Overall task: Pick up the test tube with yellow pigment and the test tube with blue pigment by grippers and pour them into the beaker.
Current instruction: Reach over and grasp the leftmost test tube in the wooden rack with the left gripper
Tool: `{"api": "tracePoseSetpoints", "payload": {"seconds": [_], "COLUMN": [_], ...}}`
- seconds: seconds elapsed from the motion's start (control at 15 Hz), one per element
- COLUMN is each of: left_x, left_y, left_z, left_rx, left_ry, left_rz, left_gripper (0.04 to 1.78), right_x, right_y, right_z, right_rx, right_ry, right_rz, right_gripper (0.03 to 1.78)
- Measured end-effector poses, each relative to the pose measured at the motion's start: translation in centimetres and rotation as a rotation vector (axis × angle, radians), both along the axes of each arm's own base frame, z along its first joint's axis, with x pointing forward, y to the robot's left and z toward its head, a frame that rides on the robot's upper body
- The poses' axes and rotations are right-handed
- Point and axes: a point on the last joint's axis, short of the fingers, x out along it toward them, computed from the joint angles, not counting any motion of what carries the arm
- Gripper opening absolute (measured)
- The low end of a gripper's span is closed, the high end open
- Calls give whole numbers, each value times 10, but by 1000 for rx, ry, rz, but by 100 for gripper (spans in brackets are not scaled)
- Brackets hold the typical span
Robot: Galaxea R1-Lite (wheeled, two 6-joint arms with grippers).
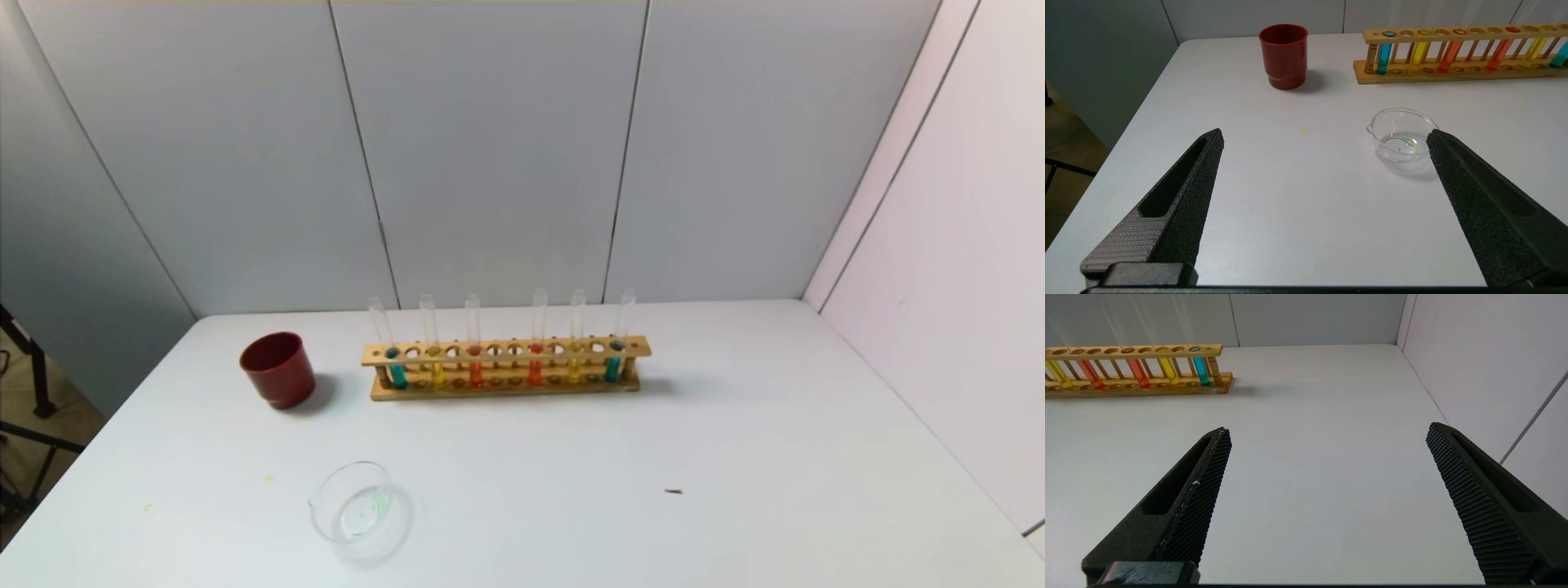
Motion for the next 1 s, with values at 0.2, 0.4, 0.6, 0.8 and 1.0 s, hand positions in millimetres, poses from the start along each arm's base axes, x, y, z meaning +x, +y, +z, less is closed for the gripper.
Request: {"api": "tracePoseSetpoints", "payload": {"seconds": [0.2, 0.4, 0.6, 0.8, 1.0], "left_x": [0, 0, -5, -8, -3], "left_y": [0, 0, -1, -1, -1], "left_z": [-1, 0, 12, 25, 44], "left_rx": [13, 17, 70, 116, 122], "left_ry": [5, -1, -21, 42, 81], "left_rz": [2, 4, -28, -46, -58], "left_gripper": [175, 175, 175, 175, 175], "right_x": [0, 0, 0, 0, 0], "right_y": [0, 0, 0, 0, 0], "right_z": [0, 0, 0, 0, 0], "right_rx": [0, 0, 0, 0, 0], "right_ry": [0, 0, 0, 0, 0], "right_rz": [0, 0, 0, 0, 0], "right_gripper": [174, 174, 174, 174, 174]}}
